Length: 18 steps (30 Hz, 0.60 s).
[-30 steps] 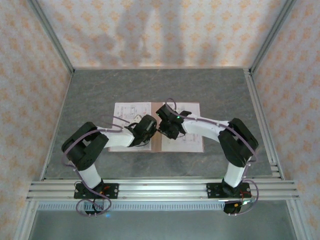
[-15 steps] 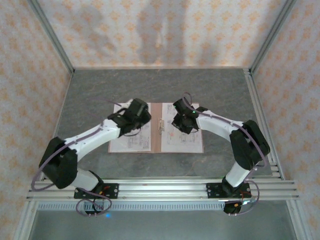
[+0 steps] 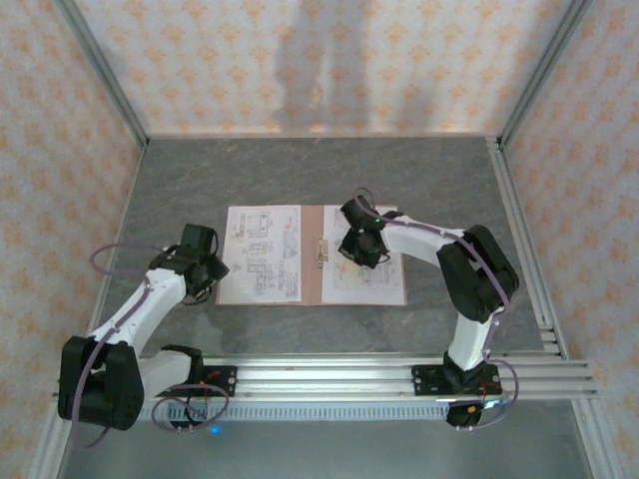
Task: Put the files into the folder
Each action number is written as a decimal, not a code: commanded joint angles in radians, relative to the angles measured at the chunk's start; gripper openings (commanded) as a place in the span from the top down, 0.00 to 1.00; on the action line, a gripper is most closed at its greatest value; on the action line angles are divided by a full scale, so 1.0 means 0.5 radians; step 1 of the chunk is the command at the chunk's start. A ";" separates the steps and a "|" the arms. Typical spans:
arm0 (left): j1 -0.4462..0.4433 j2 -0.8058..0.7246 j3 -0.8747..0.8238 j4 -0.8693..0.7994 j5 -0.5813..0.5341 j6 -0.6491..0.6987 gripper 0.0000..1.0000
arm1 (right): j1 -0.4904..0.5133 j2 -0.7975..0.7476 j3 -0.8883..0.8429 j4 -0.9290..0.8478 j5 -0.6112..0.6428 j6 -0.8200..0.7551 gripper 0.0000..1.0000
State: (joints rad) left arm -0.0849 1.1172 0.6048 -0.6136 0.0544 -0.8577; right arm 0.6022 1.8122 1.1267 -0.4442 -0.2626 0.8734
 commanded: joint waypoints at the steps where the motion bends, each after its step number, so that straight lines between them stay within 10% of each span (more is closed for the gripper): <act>1: 0.016 -0.045 -0.155 0.000 0.114 0.038 0.43 | 0.030 0.018 0.036 -0.002 0.010 0.003 0.90; 18: 0.033 -0.075 -0.252 0.090 0.139 0.024 0.42 | 0.274 0.284 0.491 -0.146 0.050 0.029 0.87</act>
State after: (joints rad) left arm -0.0818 1.0904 0.4778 -0.5800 0.1211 -0.8577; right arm 0.7227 1.9091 1.3350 -0.4564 -0.2600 0.8886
